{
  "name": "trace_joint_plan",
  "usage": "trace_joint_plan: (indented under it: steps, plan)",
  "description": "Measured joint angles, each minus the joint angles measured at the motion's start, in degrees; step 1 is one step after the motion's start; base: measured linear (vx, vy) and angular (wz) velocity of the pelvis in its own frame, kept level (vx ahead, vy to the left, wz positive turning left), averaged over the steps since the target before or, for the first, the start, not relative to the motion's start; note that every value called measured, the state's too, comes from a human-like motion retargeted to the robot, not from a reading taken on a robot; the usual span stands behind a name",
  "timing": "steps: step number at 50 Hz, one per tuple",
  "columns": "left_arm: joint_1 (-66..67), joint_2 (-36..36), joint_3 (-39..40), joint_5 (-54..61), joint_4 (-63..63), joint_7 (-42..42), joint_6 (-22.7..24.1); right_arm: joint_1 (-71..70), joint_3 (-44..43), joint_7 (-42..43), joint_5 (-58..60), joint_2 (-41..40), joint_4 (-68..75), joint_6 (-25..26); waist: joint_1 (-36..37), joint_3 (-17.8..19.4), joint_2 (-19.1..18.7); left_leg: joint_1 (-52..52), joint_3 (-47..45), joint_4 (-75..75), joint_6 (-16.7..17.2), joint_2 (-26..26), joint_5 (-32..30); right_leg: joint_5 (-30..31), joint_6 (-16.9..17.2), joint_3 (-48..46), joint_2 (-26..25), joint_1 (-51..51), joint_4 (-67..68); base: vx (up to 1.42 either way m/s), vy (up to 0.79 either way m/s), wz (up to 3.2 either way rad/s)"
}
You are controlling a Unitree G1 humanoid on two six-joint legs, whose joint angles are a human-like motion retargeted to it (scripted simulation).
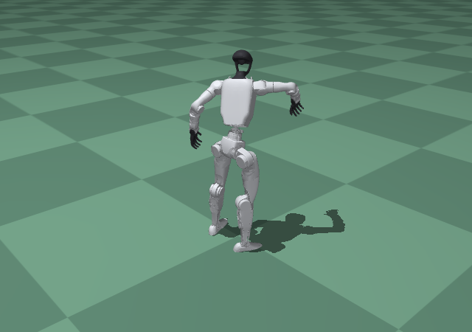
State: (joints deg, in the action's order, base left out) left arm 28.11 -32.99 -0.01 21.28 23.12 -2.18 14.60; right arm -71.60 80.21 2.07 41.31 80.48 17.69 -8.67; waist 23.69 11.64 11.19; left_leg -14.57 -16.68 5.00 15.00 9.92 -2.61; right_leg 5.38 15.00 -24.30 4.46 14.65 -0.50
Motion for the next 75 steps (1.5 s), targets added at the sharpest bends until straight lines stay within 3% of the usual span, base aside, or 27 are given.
trace_joint_plan:
  steps: [2,4,9,11,13,17,20,25,30,35,37,42,46,51,56,63,75]
  plan:
    - [-0.32,-0.14,-0.59,-0.56,0.41,-0.35,0.09,-0.32,0.0,-1.5,1.13,-1.11,10.81,1.67,-0.19,0.45,-0.66,0.74,0.45,0.0,0.0,-0.14,0.05,-0.38,0.0,-0.48,0.19,-0.88,0.36,0.0,-0.01,0.2]
    - [-1.85,-1.45,-0.61,0.95,1.43,1.19,-0.02,-1.52,0.0,-3.84,5.27,-2.46,20.31,2.64,-0.52,3.47,-1.75,4.24,1.83,0.0,0.0,-0.16,0.32,-1.85,0.0,-1.85,0.47,-4.65,1.61,0.02,-0.03,0.43]
    - [-1.98,-1.19,-0.81,0.85,2.56,1.56,0.56,-9.58,-0.53,-1.08,5.45,-5.99,35.06,5.6,-0.06,2.1,-2.6,4.4,2.11,0.0,0.0,-0.08,0.34,-1.96,0.0,-2.1,0.43,-5.11,1.4,0.0,0.0,0.0]
    - [-1.8,-0.88,-0.12,0.54,2.45,1.21,0.39,-12.8,-1.65,2.5,3.0,-6.75,33.83,6.87,-0.06,1.33,-2.88,4.48,2.23,0.0,0.0,0.01,0.38,-2.05,0.0,-2.16,0.33,-5.26,1.35,0.0,0.0,0.0]
    - [-0.2,0.21,0.81,-1.37,0.75,0.45,0.59,-13.82,-6.38,8.41,-2.37,-7.65,29.97,8.18,0.99,-2.9,-1.87,1.23,0.89,0.0,0.0,0.28,0.29,-0.78,0.0,-0.7,-0.08,-1.77,0.06,0.07,0.0,-0.3]
    - [-1.33,-1.09,3.16,-0.77,-5.51,-1.58,0.07,-13.22,-10.54,17.19,-13.01,-6.81,12.22,9.58,-0.45,-1.45,-4.04,5.57,2.91,0.0,0.0,0.26,1.02,-2.96,0.0,-2.3,0.31,-6.57,1.61,0.1,-0.01,0.3]
    - [-1.88,-2.11,4.71,-1.79,-15.05,-0.58,-0.1,-5.7,-19.53,17.61,-22.99,-5.08,-5.9,8.23,-0.91,-2.9,-5.34,6.94,3.67,0.0,0.0,0.12,1.65,-3.94,0.0,-2.64,0.76,-8.21,2.03,0.14,0.02,0.21]
    - [-5.35,-7.67,8.54,-4.59,-34.01,3.57,0.88,14.57,-38.44,10.59,-27.98,-2.69,-32.78,4.53,-3.56,-5.41,-7.56,10.11,6.1,0.0,-0.01,-1.25,2.94,-6.67,0.0,-4.33,2.98,-12.29,3.7,0.18,0.06,0.43]
    - [-12.55,-17.29,15.73,-4.06,-49.29,3.16,2.54,41.3,-64.59,4.5,-37.36,-2.11,-50.53,2.37,-9.1,-7.06,-9.19,13.44,8.77,0.0,-0.34,-3.63,3.89,-9.61,-0.38,-6.55,6.13,-16.51,6.14,0.16,0.09,0.48]
    - [-20.0,-30.0,21.67,1.94,-54.49,0.15,4.88,58.55,-84.3,0.99,-45.9,0.22,-52.48,0.91,-15.07,-9.52,-10.49,15.07,8.54,0.0,0.0,-3.83,4.24,-11.07,-1.55,-6.35,6.69,-17.53,7.52,0.1,0.01,-0.03]
    - [-22.86,-35.58,21.41,4.96,-54.15,0.27,5.37,65.43,-91.9,-1.56,-55.43,0.98,-50.63,0.1,-16.91,-10.22,-10.47,15.81,7.79,0.0,0.0,-3.95,4.41,-11.44,-1.48,-5.66,6.95,-17.62,8.08,0.09,-0.01,-0.31]
    - [-24.57,-46.84,21.09,8.64,-51.71,0.71,6.01,76.97,-103.76,-6.92,-57.35,7.27,-42.45,-0.82,-20.46,-11.54,-10.45,18.26,4.22,-0.04,-0.04,-3.05,4.96,-11.82,-1.35,-2.1,6.3,-17.61,8.7,0.09,-0.06,-0.61]
    - [-21.98,-51.29,23.31,8.4,-49.48,2.4,5.77,85.3,-111.44,-7.08,-55.39,9.64,-38.3,-1.2,-21.64,-12.13,-10.22,19.93,0.64,-0.69,-0.25,-2.43,5.1,-11.71,-0.66,1.11,5.7,-17.44,8.83,0.09,-0.1,-0.8]
    - [-16.97,-51.58,28.88,6.28,-48.07,4.58,4.95,94.39,-121.04,-6.72,-51.74,8.4,-37.97,-1.44,-21.04,-11.94,-9.64,20.36,-3.69,-4.27,-1.49,-1.25,5.6,-11.04,0.0,5.27,4.66,-17.13,8.2,0.09,-0.14,-0.86]
    - [-13.72,-49.84,32.77,5.46,-47.85,5.95,3.95,99.71,-127.33,-6.15,-49.29,6.98,-38.72,-1.28,-19.16,-10.91,-9.32,19.41,-7.3,-10.16,-2.83,0.71,5.93,-9.79,0.0,8.94,3.36,-16.79,7.39,0.08,-0.15,-0.8]
    - [-11.6,-49.02,34.03,6.91,-47.84,6.33,3.69,101.48,-129.68,-5.4,-49.68,6.82,-38.14,-0.58,-17.35,-9.76,-9.42,18.39,-10.75,-16.45,-3.04,3.48,5.2,-7.76,0.0,12.29,1.78,-16.03,7.44,0.08,-0.09,-0.55]
    - [-11.06,-48.15,36.12,7.13,-47.57,6.19,3.78,102.42,-131.03,-5.74,-49.32,6.03,-39.34,-0.74,-19.63,-10.59,-10.19,21.37,-12.85,-11.12,-1.56,2.85,3.24,-6.8,0.0,12.37,1.36,-15.58,8.25,0.06,0.02,-0.04]
